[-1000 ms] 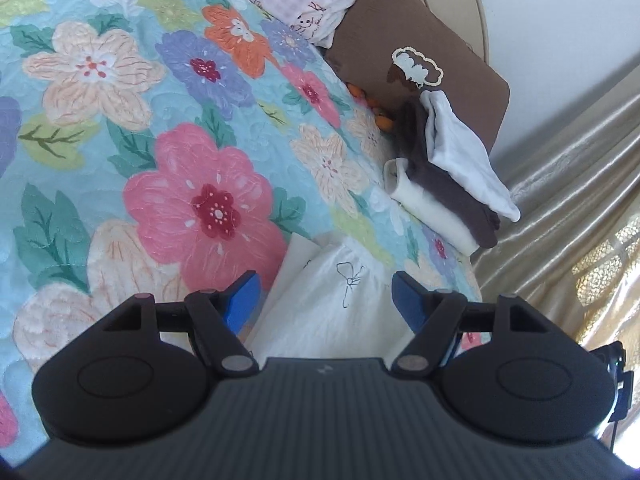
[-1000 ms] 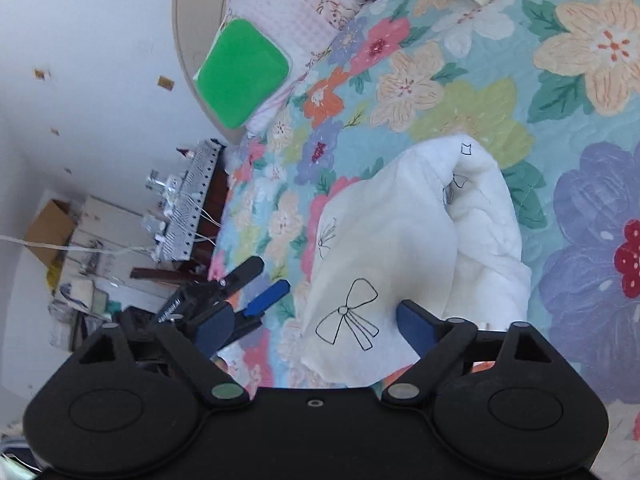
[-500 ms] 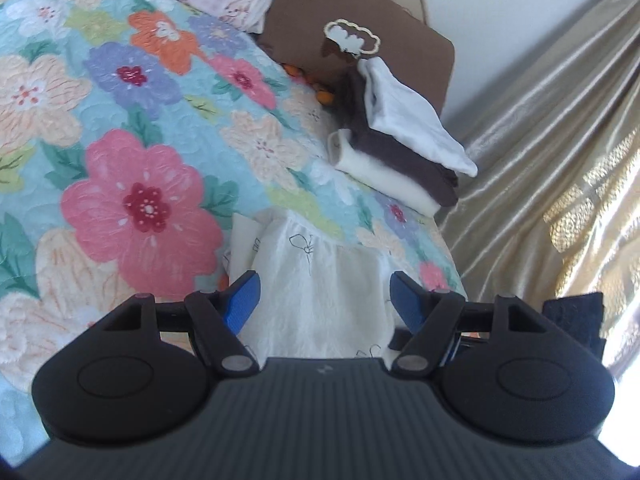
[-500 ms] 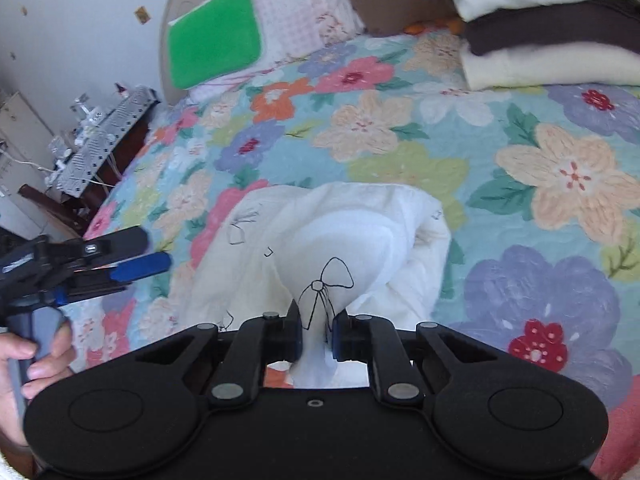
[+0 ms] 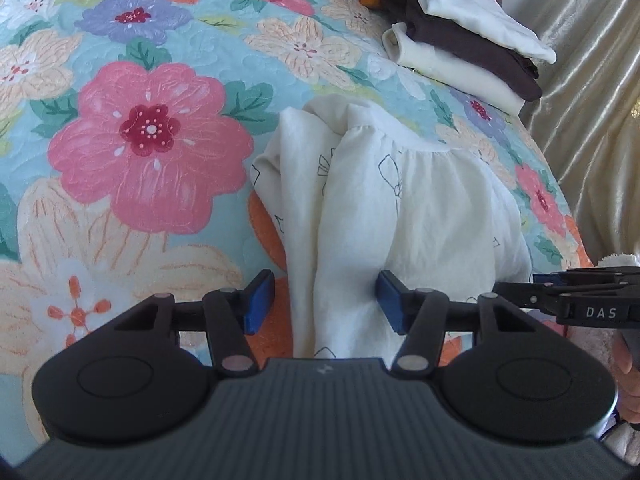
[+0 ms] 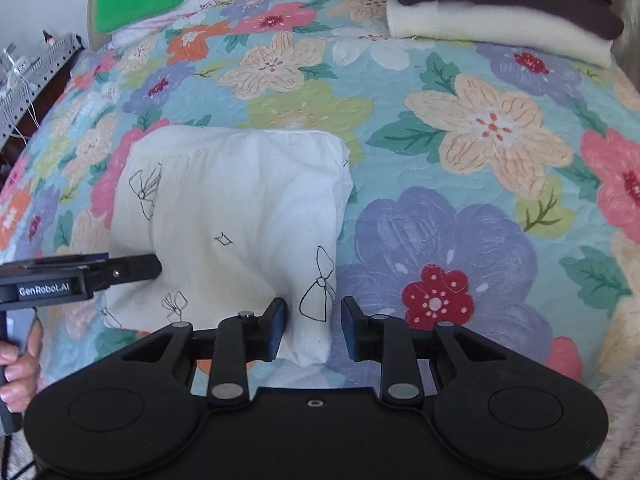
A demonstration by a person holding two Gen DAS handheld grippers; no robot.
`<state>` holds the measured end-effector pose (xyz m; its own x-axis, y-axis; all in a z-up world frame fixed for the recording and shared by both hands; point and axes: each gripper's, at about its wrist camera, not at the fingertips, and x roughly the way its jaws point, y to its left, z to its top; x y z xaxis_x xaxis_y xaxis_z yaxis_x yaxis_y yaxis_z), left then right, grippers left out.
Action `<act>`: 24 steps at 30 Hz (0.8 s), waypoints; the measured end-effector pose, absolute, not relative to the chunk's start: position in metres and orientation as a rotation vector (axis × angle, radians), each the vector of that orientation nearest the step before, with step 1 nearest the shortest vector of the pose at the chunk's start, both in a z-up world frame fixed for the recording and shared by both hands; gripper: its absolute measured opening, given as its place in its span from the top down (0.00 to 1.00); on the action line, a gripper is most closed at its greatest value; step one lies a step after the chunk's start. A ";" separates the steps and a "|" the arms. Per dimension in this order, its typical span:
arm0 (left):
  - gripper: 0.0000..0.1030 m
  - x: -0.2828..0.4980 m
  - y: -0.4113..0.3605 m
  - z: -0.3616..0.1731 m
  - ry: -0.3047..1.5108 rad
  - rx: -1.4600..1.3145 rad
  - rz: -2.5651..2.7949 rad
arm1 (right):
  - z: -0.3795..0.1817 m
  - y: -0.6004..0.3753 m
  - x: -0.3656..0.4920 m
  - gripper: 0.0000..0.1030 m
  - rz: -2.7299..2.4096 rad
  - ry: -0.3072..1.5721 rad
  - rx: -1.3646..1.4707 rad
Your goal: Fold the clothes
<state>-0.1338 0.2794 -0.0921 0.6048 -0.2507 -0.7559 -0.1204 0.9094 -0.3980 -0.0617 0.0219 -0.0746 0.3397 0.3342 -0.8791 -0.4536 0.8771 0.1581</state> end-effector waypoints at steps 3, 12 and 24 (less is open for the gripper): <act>0.46 -0.135 0.275 -0.089 0.922 -0.405 -0.075 | -0.068 0.020 -0.066 0.67 0.476 1.106 -0.174; 0.46 -0.135 0.270 -0.077 0.922 -0.345 -0.067 | -0.068 0.009 -0.063 0.65 0.375 1.122 -0.228; 0.45 -0.145 0.306 -0.066 0.842 -0.599 -0.205 | -0.062 -0.044 -0.018 0.39 0.572 1.190 0.397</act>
<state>-0.1453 0.3063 -0.0660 0.6583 -0.3987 -0.6385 -0.0607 0.8173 -0.5730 -0.0181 -0.0443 -0.0622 0.2578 0.6082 -0.7507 -0.2060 0.7937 0.5723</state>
